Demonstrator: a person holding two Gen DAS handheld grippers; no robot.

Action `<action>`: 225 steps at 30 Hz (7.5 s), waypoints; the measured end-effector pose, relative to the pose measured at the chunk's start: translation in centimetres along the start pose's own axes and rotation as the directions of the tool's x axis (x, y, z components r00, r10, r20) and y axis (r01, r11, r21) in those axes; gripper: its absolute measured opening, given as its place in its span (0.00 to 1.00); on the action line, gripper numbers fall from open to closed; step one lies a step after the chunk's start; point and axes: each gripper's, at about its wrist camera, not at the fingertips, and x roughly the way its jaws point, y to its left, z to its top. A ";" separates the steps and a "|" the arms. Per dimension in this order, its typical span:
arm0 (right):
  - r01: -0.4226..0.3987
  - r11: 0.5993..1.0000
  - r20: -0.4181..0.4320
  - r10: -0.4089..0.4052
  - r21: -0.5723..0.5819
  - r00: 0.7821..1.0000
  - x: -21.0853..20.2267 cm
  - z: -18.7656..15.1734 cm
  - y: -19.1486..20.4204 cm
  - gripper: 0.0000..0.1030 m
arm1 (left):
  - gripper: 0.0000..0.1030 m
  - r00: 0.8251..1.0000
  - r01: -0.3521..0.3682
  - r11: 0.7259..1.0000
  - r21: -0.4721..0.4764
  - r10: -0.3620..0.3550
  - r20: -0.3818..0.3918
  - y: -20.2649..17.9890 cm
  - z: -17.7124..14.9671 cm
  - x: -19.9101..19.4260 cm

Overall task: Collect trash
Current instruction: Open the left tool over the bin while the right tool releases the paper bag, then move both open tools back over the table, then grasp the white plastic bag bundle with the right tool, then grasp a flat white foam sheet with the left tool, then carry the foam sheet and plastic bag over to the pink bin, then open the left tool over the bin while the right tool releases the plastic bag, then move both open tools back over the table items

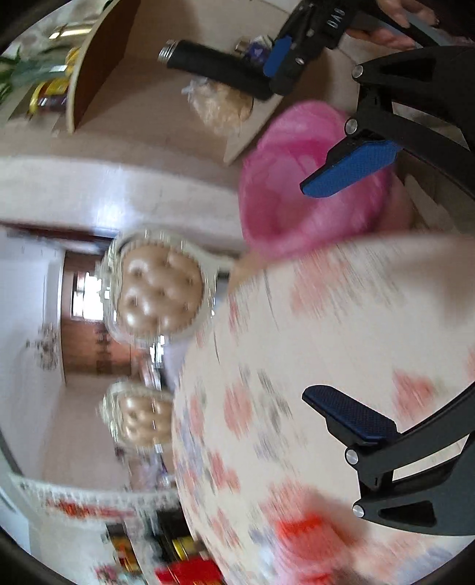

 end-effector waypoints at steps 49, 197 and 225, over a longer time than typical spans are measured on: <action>-0.686 0.660 -0.520 0.488 -0.307 0.701 7.0 -8.9 58.9 0.33 | 0.93 0.644 -0.721 0.548 -0.424 0.756 -0.119 35.5 -15.5 -33.2; 0.090 0.996 -0.095 -0.089 0.005 0.991 7.0 0.1 -5.4 0.60 | 0.58 0.993 0.113 0.989 0.096 -0.114 0.011 -9.7 5.0 8.4; 0.074 0.997 -0.008 -0.074 -0.027 0.997 1.8 1.4 -0.3 0.72 | 0.91 0.995 -0.067 0.998 0.007 0.066 0.072 -1.9 3.3 2.1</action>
